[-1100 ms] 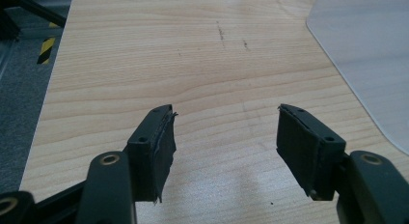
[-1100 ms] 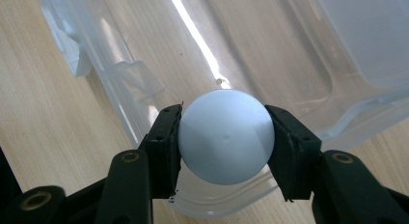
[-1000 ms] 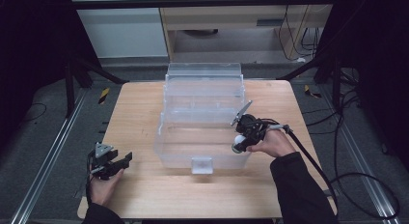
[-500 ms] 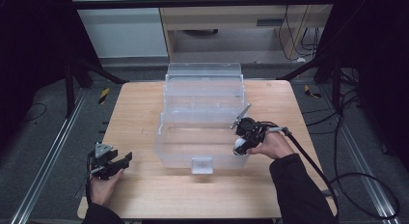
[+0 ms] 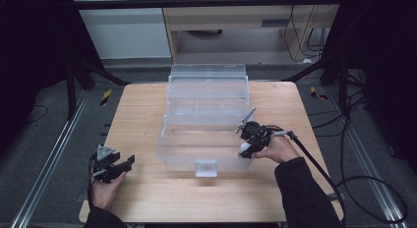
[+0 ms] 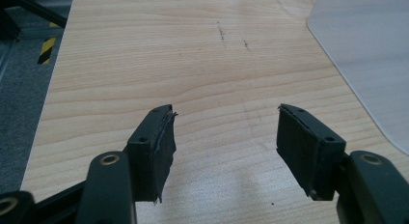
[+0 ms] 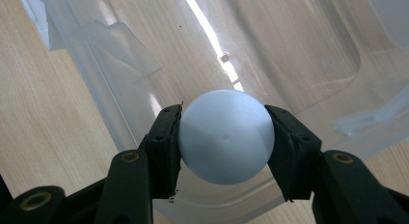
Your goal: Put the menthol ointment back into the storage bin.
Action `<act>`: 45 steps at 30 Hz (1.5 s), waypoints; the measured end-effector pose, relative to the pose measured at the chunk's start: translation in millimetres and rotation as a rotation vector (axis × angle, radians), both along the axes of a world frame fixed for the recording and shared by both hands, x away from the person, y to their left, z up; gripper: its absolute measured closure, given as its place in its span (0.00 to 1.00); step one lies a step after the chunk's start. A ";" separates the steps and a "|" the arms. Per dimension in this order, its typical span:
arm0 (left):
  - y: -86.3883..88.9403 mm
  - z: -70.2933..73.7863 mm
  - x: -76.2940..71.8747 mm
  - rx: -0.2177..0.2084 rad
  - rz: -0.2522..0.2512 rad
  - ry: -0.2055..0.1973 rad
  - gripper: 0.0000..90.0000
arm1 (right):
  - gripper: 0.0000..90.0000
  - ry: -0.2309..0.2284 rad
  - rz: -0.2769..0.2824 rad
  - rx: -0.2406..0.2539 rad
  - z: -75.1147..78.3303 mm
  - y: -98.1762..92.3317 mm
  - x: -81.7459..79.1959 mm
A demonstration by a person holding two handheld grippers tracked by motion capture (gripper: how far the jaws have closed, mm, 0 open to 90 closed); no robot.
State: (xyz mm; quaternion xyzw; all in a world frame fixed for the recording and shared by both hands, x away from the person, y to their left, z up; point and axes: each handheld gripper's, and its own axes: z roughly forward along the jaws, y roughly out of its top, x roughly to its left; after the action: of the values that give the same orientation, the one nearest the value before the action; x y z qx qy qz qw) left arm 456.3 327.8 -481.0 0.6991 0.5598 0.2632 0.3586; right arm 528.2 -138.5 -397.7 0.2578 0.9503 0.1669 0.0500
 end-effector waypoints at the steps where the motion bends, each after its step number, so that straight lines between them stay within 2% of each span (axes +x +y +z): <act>1: 0.1 0.0 0.0 0.000 0.000 0.000 0.43 | 0.56 0.003 0.000 0.000 -0.8 0.3 -0.2; 22: 0.2 0.0 0.0 0.000 0.000 0.000 0.43 | 0.55 0.021 0.001 -0.001 -7.0 1.7 0.8; 32: 0.0 -0.2 0.2 0.000 0.000 0.000 0.43 | 0.51 0.021 -0.026 0.013 -3.4 1.8 -0.7; 38: 0.2 -0.1 0.2 0.001 0.000 0.001 0.43 | 0.44 -0.029 -0.052 0.064 8.4 -5.2 -5.4; 40: 0.1 -0.1 0.1 0.001 0.000 0.002 0.43 | 0.37 -0.062 -0.074 0.091 13.9 -8.7 -8.1; 42: 0.1 -0.2 0.1 0.001 0.000 0.001 0.43 | 0.34 -0.106 -0.096 0.106 20.1 -13.3 -11.5; 45: 0.1 -0.2 0.1 0.002 0.000 0.002 0.43 | 0.30 -0.141 -0.136 0.146 27.5 -21.9 -16.4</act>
State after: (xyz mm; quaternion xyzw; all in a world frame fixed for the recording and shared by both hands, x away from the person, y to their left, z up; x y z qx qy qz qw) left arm 456.4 327.9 -481.2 0.6996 0.5602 0.2629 0.3573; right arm 511.7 -160.4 -370.2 0.3121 0.9102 0.2496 0.1091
